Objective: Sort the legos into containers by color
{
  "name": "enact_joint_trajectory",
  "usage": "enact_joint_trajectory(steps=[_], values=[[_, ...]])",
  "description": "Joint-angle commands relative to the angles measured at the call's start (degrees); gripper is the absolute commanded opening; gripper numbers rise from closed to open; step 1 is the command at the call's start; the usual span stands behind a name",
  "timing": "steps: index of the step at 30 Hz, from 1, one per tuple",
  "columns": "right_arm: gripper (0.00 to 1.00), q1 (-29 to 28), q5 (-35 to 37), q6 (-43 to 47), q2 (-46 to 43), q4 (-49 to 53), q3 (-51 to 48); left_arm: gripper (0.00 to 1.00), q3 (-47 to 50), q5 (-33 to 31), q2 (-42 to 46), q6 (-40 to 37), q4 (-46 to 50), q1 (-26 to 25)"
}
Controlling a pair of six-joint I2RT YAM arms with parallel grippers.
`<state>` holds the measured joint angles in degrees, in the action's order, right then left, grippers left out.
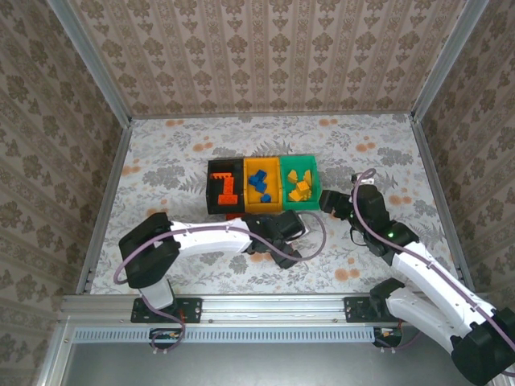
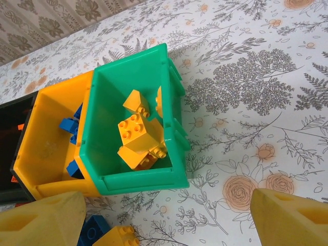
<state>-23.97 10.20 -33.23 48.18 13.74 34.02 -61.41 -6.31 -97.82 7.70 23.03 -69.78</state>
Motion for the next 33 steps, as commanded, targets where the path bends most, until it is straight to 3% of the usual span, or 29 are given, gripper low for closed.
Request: enact_joint_trajectory(steps=[1,7,17,28,33], values=[[0.85,0.6,-0.35,0.1,-1.62,2.03,-0.18,0.84,0.54,-2.05,-0.33,-4.49,-2.72,-0.62],[0.85,1.11,-0.79,0.1,-2.45,2.48,-0.18,0.68,1.41,-0.69,-2.08,-4.49,-2.69,-0.69],[0.85,1.52,-1.54,-0.25,-2.24,2.13,-0.01,0.66,2.99,-0.16,-5.47,-3.09,-3.18,-0.71],[0.85,1.73,-1.67,-0.94,-2.35,1.96,0.17,0.37,5.38,0.61,-3.29,-0.99,-4.59,-0.75],[0.85,1.82,-1.86,-1.3,-2.01,1.61,0.17,0.29,8.29,1.86,1.11,2.09,-7.01,-0.16]])
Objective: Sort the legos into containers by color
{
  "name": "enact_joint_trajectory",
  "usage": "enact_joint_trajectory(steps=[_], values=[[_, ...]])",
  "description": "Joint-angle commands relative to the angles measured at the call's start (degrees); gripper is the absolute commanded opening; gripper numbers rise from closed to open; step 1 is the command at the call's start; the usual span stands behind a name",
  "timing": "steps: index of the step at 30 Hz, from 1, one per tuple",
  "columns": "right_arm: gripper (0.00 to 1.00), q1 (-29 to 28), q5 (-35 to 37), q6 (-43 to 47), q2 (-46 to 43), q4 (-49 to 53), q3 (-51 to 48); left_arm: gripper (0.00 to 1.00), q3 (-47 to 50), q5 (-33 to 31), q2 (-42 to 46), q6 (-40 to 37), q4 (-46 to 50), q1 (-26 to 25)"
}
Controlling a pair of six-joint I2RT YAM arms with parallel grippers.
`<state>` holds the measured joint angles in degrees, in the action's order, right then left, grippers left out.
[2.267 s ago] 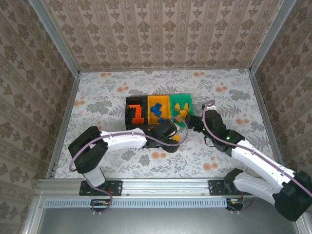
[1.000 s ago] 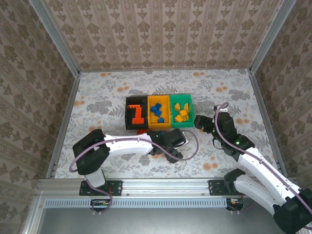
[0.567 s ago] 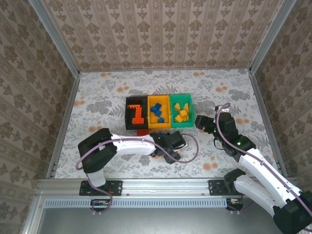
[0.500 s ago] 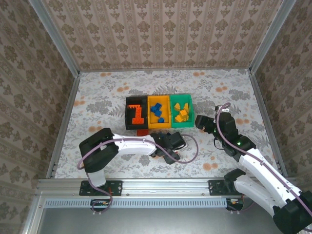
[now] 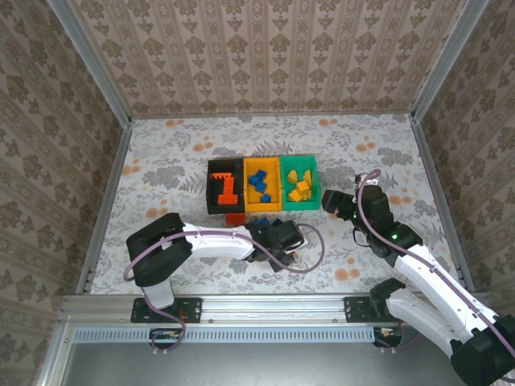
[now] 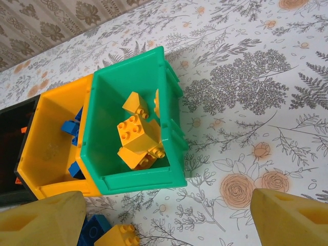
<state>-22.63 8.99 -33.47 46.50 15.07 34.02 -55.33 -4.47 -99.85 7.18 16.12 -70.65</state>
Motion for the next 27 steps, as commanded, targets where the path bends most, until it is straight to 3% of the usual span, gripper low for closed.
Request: enact_joint_trajectory(steps=[1,5,8,11,14,19,27], values=[[0.85,0.44,-0.64,-1.11,-0.19,0.24,0.1,0.28,2.92,1.06,4.75,3.79,-0.9,1.25],[0.85,0.44,-1.4,-1.8,-0.02,-0.67,-0.25,0.27,6.22,6.4,12.82,9.24,-5.57,5.26],[0.85,0.57,-1.83,-1.95,0.38,-1.23,-0.27,0.27,7.82,6.65,20.05,13.01,-7.34,9.39],[0.85,0.52,-2.02,-2.08,0.71,-1.63,-0.44,0.26,7.48,3.43,26.55,16.03,-5.31,15.09],[0.85,0.57,-2.79,-2.21,1.14,-2.1,-0.61,0.27,5.1,-3.75,29.01,16.68,0.0,20.95],[0.85,0.53,-3.06,-2.27,1.67,-2.35,-1.06,0.26,-0.59,-8.74,24.38,18.26,3.9,30.7],[0.86,0.57,-4.04,-1.04,2.01,-1.59,-1.54,0.25,-9.32,-4.21,9.78,19.77,3.79,40.16]])
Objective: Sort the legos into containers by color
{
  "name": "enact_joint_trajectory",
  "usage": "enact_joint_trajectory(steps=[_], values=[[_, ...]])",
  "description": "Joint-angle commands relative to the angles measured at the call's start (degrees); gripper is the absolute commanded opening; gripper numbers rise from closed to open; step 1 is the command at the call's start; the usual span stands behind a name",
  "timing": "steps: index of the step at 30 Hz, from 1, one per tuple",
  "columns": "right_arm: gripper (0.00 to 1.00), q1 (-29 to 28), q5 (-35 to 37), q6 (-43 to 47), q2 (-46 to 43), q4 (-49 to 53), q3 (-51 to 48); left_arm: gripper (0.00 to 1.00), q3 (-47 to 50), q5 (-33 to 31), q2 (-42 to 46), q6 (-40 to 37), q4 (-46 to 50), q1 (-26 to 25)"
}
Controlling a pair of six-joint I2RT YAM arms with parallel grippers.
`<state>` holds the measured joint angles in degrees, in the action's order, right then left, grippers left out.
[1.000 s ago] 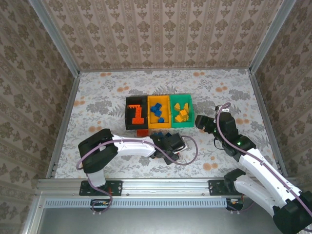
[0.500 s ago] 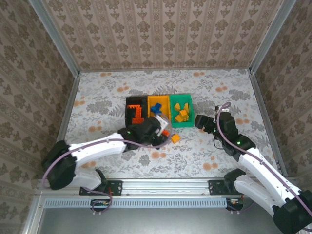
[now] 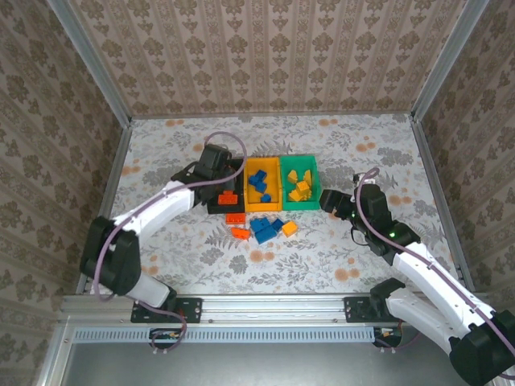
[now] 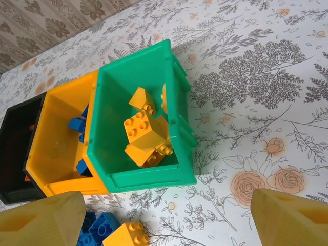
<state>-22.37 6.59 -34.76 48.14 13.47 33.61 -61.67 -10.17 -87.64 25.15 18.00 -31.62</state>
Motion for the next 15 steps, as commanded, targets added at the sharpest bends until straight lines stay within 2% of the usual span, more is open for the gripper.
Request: enact_joint_trajectory(steps=[1,5,9,12,15], values=[[0.86,0.31,-2.04,0.22,0.54,-0.07,-1.26,0.25,-4.06,1.66,-3.9,1.76,2.04,1.29],[0.86,0.31,-4.61,0.74,1.34,-1.07,-1.52,0.29,-6.92,1.39,-7.38,1.48,2.62,1.34],[0.87,0.18,-9.05,1.45,2.71,-3.2,-1.78,0.51,-7.51,1.57,-7.94,1.44,3.12,1.54],[0.88,-0.74,-10.52,2.0,4.3,-3.98,-1.72,0.67,-6.2,2.82,-5.33,2.04,1.73,1.47],[0.88,-3.19,-10.53,3.07,7.15,-4.17,-0.98,0.79,-4.28,5.46,-1.06,3.47,-0.08,1.32]])
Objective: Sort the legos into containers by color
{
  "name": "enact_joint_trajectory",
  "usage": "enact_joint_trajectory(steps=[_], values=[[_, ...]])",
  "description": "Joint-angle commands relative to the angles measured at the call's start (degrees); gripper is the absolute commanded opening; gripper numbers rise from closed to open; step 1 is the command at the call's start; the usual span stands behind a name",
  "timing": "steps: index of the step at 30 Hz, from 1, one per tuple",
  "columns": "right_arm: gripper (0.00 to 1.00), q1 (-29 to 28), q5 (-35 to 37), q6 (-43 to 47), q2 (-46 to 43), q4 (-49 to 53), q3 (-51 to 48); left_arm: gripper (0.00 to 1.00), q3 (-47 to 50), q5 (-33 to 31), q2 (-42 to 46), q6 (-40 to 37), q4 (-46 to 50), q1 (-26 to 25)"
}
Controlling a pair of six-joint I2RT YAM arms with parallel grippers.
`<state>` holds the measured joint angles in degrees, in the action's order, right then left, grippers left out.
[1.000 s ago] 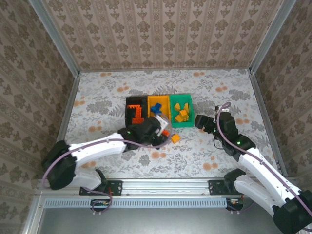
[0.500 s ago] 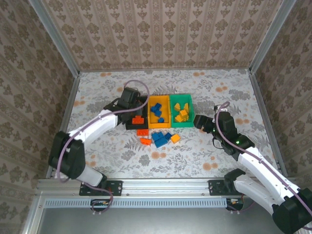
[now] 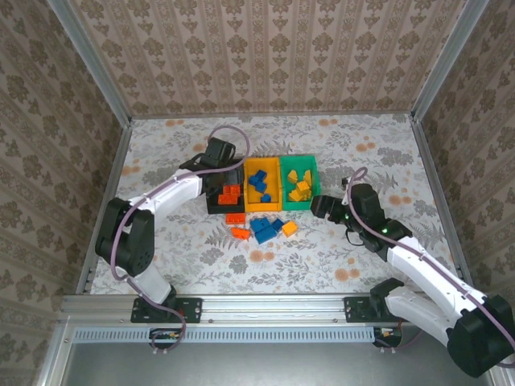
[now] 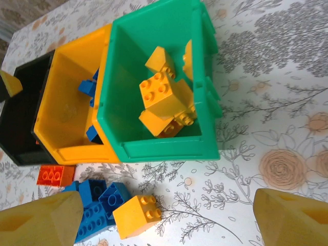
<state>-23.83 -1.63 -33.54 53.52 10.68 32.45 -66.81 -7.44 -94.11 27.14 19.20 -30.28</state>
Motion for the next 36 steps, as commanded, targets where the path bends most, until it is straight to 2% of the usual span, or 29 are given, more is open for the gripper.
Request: enact_joint_trajectory(steps=[1,4,5,15,23,26,31,36], values=[[0.88,-3.27,-1.52,2.51,3.33,-1.08,0.86,0.84,1.67,3.6,7.21,1.96,-2.11,-0.27],[0.88,-8.45,1.83,4.31,9.55,-0.07,3.55,0.98,4.35,4.95,13.1,2.82,-3.4,-2.1],[0.88,-9.76,2.5,4.65,11.71,0.04,4.42,1.0,5.27,4.82,14.78,3.04,-3.53,-2.88],[0.87,-17.06,6.04,7.05,33.41,-1.25,13.1,1.0,23.4,2.81,34.04,8.76,-3.95,-10.1],[0.81,-17.32,9.33,4.95,38.64,0.61,14.42,1.0,31.14,1.08,43.04,12.64,-0.97,-10.67],[0.74,-17.36,10.17,4.38,38.27,1.11,13.35,1.0,32.41,0.94,44.14,12.85,-1.35,-10.61],[0.49,-17.21,13.36,3.7,36.49,3.29,11.63,1.0,33.14,0.96,43.93,12.85,-1.58,-10.54],[0.38,-16.7,14.5,2.96,30.86,3.82,9.18,1.0,33.98,0.7,44.21,12.77,-1.8,-10.35]])
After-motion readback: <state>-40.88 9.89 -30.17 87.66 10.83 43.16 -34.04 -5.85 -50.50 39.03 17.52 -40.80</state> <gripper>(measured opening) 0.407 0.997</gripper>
